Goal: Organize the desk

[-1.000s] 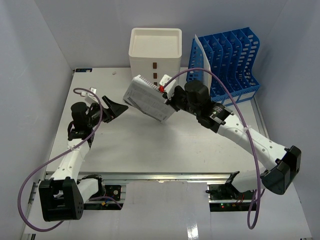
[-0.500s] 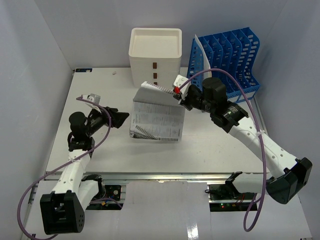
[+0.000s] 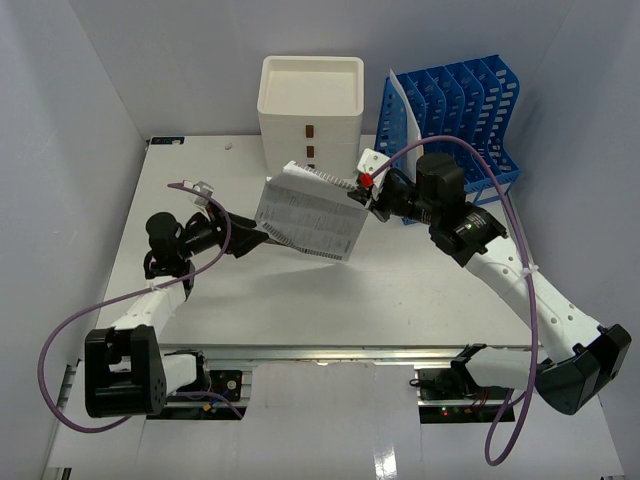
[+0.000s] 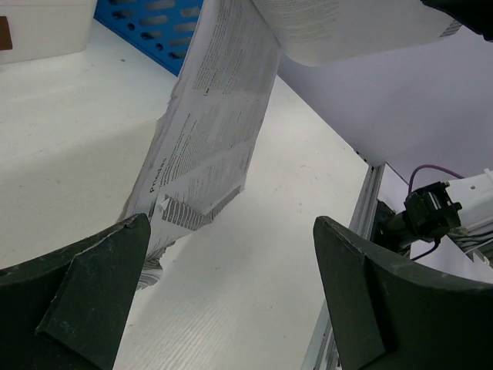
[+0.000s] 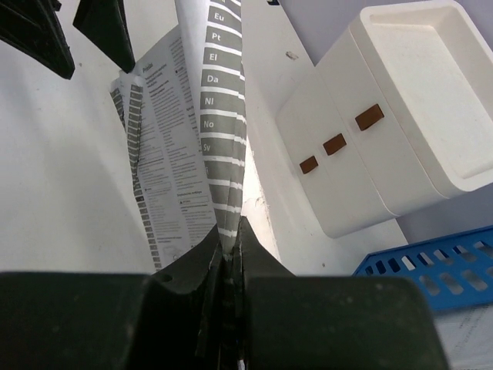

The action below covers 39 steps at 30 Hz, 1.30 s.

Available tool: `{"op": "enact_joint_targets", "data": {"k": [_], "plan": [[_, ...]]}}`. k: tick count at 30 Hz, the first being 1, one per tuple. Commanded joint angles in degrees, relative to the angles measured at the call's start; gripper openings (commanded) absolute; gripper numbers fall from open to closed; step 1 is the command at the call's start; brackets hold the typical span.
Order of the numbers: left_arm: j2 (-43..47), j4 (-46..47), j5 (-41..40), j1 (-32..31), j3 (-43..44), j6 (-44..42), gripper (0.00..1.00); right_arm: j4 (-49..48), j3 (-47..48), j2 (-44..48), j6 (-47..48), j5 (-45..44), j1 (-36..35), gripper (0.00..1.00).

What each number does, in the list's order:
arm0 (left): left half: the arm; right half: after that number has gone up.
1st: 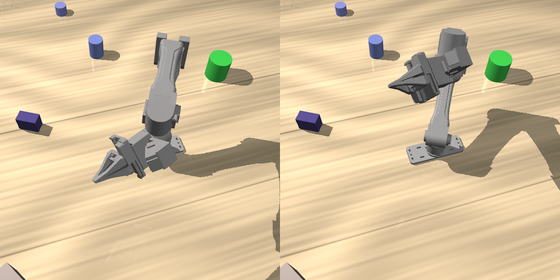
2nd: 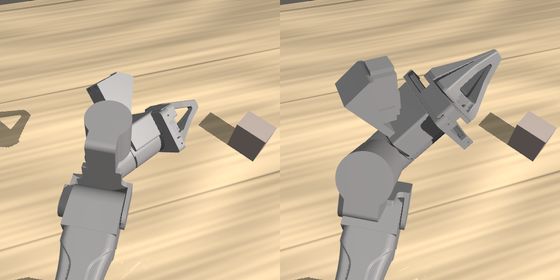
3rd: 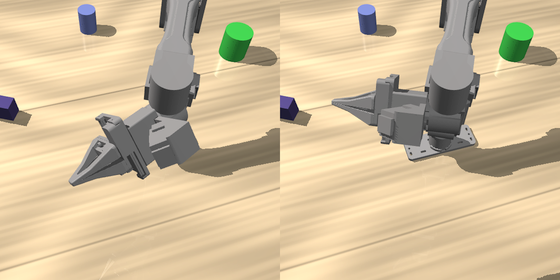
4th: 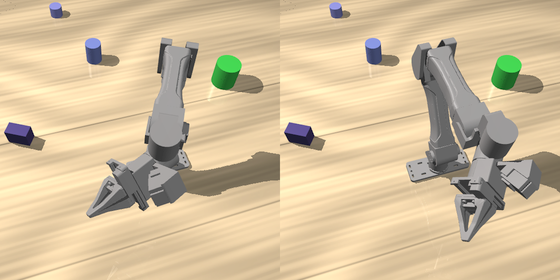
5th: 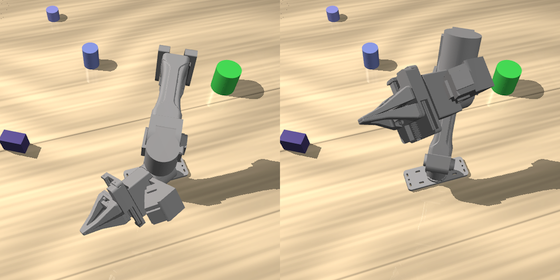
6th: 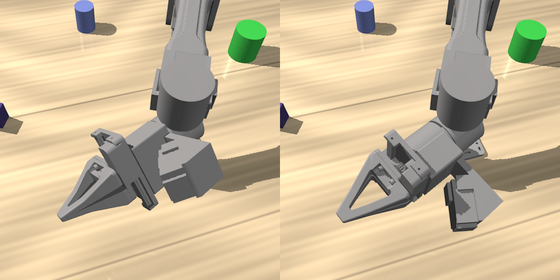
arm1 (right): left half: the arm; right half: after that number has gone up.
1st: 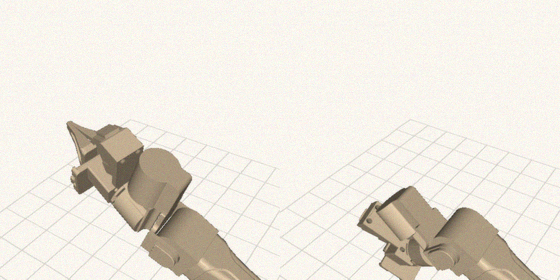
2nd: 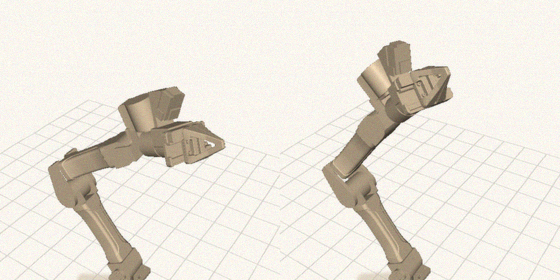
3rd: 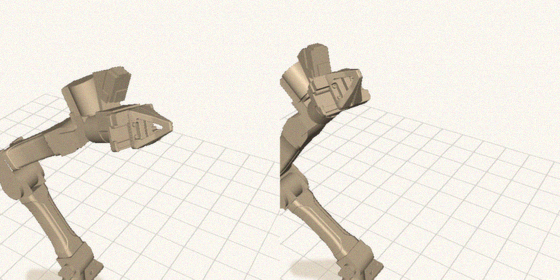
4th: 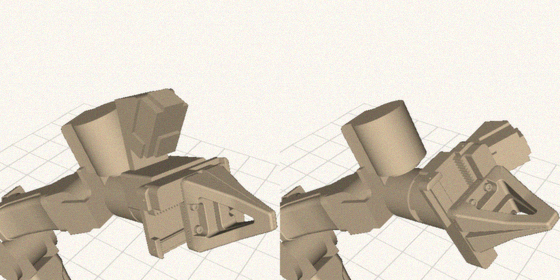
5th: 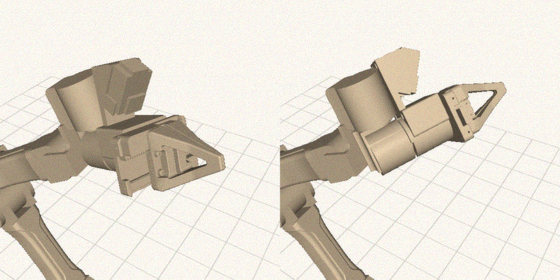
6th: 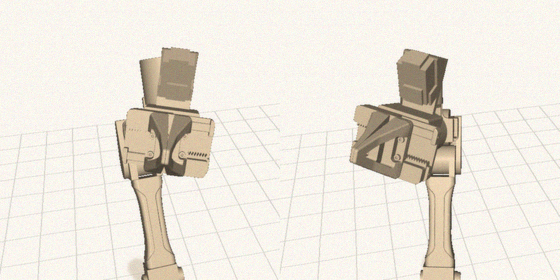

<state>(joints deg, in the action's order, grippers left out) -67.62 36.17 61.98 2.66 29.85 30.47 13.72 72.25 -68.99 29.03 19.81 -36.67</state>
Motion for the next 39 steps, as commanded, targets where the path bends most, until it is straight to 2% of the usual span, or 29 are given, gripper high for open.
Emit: {"op": "enact_joint_targets", "data": {"k": [1, 8, 14, 18, 22, 28, 33, 35, 37, 39], "plan": [[-1.82, 2.32, 4.26, 0.06, 4.53, -0.82, 0.98, -4.65, 1.39, 1.07, -1.47, 4.79, -0.07, 0.08], [-1.07, -5.68, 2.05, 0.15, 7.55, -8.11, 0.98, -4.40, 1.17, 1.60, -1.29, 4.84, 0.19, 0.08], [6.58, -17.62, -10.70, 0.09, 8.85, -19.94, 0.98, -4.22, 1.23, 2.17, -1.00, 3.77, 1.00, 0.08], [8.72, -21.15, -14.15, 0.06, 9.56, -23.32, 0.98, -4.38, 1.24, 2.11, -1.55, 4.63, 1.25, 0.08], [6.51, -21.84, -10.56, 0.03, 10.35, -23.54, 0.98, -4.36, 1.44, 1.97, -2.26, 6.43, 1.25, 0.08], [2.42, -19.77, 2.12, -1.61, 11.98, -21.07, 0.98, -4.15, 1.49, 2.02, -2.31, 7.99, 1.24, 0.08], [0.05, -14.82, 6.41, -4.82, 11.28, -15.07, 0.97, -4.44, 1.01, 1.60, -2.64, 10.30, 1.33, 0.08], [-0.83, -10.21, 7.27, -4.95, 9.93, -10.04, 0.89, -4.66, 0.53, 1.41, -2.75, 11.21, 1.25, 0.08], [-1.96, -4.68, 7.77, -4.95, 8.33, -4.04, 0.72, -5.16, -0.69, 1.32, -2.82, 11.77, 1.31, 0.08], [-3.12, 0.62, 7.27, -4.95, 6.91, 1.93, 0.43, -5.70, -1.89, 1.49, -2.46, 11.92, 1.30, 0.08]]}}
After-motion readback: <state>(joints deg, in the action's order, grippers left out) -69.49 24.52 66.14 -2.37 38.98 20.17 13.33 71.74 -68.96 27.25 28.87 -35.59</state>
